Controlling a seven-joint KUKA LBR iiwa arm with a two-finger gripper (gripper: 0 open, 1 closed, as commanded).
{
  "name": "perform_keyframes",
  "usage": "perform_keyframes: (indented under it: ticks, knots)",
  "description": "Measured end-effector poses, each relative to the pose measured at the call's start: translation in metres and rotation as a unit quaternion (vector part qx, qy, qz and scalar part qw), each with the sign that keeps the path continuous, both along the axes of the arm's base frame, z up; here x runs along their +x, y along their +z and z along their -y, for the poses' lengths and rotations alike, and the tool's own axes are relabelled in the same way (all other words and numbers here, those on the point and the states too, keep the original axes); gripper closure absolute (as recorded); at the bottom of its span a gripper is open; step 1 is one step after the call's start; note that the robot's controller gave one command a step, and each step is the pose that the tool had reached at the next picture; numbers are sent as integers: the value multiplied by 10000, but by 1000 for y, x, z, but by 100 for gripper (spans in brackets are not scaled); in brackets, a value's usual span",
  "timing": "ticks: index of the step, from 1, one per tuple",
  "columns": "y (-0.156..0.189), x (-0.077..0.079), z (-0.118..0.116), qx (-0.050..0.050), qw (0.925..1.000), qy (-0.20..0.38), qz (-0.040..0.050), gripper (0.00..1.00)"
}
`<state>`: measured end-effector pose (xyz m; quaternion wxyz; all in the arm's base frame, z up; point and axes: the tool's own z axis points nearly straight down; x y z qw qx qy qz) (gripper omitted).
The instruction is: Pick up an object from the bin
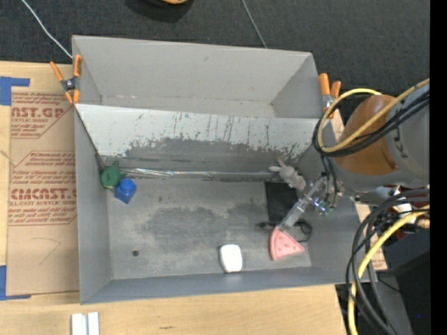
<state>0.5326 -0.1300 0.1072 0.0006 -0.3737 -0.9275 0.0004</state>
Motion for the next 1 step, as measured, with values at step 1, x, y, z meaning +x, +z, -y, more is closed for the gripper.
perform_keyframes:
  ticks: [1]
  knots:
    - [-38,6,4,-9,9849,1732,26,0]
